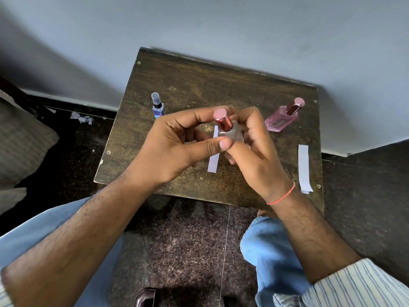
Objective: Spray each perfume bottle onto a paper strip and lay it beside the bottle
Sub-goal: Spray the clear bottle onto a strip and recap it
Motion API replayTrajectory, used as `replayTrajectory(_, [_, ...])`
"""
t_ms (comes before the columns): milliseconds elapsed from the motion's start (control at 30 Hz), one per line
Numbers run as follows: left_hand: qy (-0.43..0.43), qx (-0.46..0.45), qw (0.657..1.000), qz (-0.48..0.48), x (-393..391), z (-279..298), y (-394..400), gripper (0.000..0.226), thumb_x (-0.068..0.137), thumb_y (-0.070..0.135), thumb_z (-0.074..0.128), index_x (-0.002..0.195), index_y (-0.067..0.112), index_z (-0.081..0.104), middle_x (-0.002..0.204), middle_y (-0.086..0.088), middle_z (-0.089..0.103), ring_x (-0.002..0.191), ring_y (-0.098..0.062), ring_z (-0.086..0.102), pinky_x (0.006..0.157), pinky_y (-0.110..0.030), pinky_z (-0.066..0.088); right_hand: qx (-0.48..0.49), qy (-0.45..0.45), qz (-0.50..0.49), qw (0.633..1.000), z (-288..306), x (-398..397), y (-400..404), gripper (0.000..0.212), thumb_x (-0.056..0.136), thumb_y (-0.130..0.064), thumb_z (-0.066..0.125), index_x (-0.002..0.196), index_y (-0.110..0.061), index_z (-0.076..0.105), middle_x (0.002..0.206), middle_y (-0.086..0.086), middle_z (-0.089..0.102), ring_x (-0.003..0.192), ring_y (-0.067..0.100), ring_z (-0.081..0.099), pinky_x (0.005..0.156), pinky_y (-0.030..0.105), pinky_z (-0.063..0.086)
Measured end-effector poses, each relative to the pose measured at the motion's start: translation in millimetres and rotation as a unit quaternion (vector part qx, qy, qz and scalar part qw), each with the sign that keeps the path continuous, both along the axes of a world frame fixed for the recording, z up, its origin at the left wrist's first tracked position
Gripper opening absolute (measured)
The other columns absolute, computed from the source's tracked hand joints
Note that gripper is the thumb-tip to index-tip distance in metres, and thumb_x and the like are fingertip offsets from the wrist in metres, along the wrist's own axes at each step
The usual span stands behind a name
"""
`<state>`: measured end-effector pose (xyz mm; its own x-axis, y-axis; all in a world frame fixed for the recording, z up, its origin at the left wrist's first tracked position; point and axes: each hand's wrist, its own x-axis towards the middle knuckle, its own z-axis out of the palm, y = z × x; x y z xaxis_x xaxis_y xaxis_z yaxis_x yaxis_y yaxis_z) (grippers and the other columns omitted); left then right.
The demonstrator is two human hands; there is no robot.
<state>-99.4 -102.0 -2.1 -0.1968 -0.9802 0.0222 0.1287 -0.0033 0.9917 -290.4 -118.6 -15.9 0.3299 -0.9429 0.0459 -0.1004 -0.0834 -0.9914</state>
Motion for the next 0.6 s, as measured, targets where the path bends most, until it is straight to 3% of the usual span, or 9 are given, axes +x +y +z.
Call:
replayTrajectory(33, [0.004,0.016,1.0,-0.01,1,0,0,0.055,0.082,0.013,0.085,0.136,0.019,0.072,0.113,-0.01,0.083,0.066,-0.03,0.051,0.05,-0.034,0.043,-0.003,-0.005,-0.006,1.0,0,-1,-2,0.023,0.095,-0.017,0.063,0.115,-0.012,0.052,0.095,0.004,0.061,0.079,0.017,0.054,0.072,0.04,0.044])
replayTrajectory(100, [-0.028,0.045,0.998,-0.013,4,-1,-1,0.055,0.084,0.023,0.085,0.137,0.029,0.072,0.081,-0.007,0.079,0.058,-0.035,0.042,0.049,-0.04,0.039,-0.006,-0.022,-0.024,0.999,2,-5,-5,0.025,0.097,-0.006,0.061,0.12,-0.01,0.054,0.108,0.024,0.066,0.09,0.027,0.063,0.072,0.046,0.054])
replayTrajectory(167, [-0.155,0.021,0.988,0.003,10,-8,-2,0.046,0.092,0.036,0.08,0.137,0.032,0.072,0.059,0.011,0.057,0.051,-0.023,0.038,0.049,-0.03,0.035,-0.001,-0.041,-0.048,0.998,2,-9,-7,0.029,0.099,-0.003,0.061,0.127,-0.004,0.055,0.123,0.032,0.066,0.108,0.041,0.07,0.077,0.049,0.064])
replayTrajectory(200, [-0.234,-0.012,0.972,0.006,12,-12,-2,0.041,0.095,0.039,0.079,0.135,0.032,0.072,0.063,0.017,0.057,0.05,-0.013,0.041,0.049,-0.028,0.039,-0.002,-0.04,-0.058,0.998,1,-11,-8,0.031,0.099,-0.003,0.062,0.13,-0.004,0.056,0.127,0.03,0.067,0.118,0.043,0.069,0.083,0.054,0.065])
replayTrajectory(267, [-0.36,-0.082,0.929,-0.001,15,-19,-1,0.039,0.096,0.035,0.081,0.133,0.031,0.072,0.098,0.028,0.069,0.057,-0.007,0.055,0.06,-0.025,0.052,-0.013,-0.023,-0.076,0.997,-2,-12,-10,0.032,0.1,-0.005,0.065,0.131,-0.009,0.06,0.131,0.025,0.069,0.127,0.041,0.066,0.093,0.062,0.063])
replayTrajectory(333, [-0.433,-0.119,0.893,-0.031,17,-24,0,0.047,0.093,0.033,0.082,0.138,0.032,0.069,0.133,0.025,0.063,0.071,0.008,0.061,0.071,-0.027,0.056,-0.02,-0.011,-0.088,0.996,-3,-11,-11,0.031,0.1,-0.005,0.068,0.128,-0.015,0.064,0.129,0.02,0.069,0.124,0.032,0.066,0.089,0.048,0.066])
replayTrajectory(400, [-0.472,-0.129,0.87,-0.058,18,-25,3,0.053,0.091,0.035,0.082,0.141,0.036,0.066,0.145,0.022,0.055,0.088,0.024,0.057,0.077,-0.028,0.056,-0.04,0.006,-0.092,0.995,-3,-10,-13,0.03,0.099,-0.004,0.071,0.125,-0.018,0.066,0.128,0.017,0.065,0.119,0.026,0.063,0.083,0.03,0.063])
replayTrajectory(500, [-0.499,-0.139,0.852,-0.079,18,-26,6,0.055,0.09,0.043,0.079,0.143,0.041,0.062,0.151,0.026,0.047,0.115,0.006,0.065,0.085,-0.039,0.064,-0.062,0.045,-0.109,0.991,-6,-10,-17,0.027,0.098,-0.007,0.075,0.122,-0.019,0.069,0.121,0.015,0.064,0.114,0.029,0.061,0.079,0.027,0.062])
replayTrajectory(600, [-0.508,-0.143,0.845,-0.084,17,-28,5,0.051,0.092,0.047,0.076,0.141,0.044,0.063,0.15,0.03,0.045,0.121,-0.008,0.069,0.086,-0.042,0.065,-0.058,0.068,-0.127,0.988,-13,-10,-19,0.026,0.098,-0.008,0.077,0.123,-0.014,0.071,0.114,0.009,0.068,0.111,0.033,0.064,0.078,0.019,0.059])
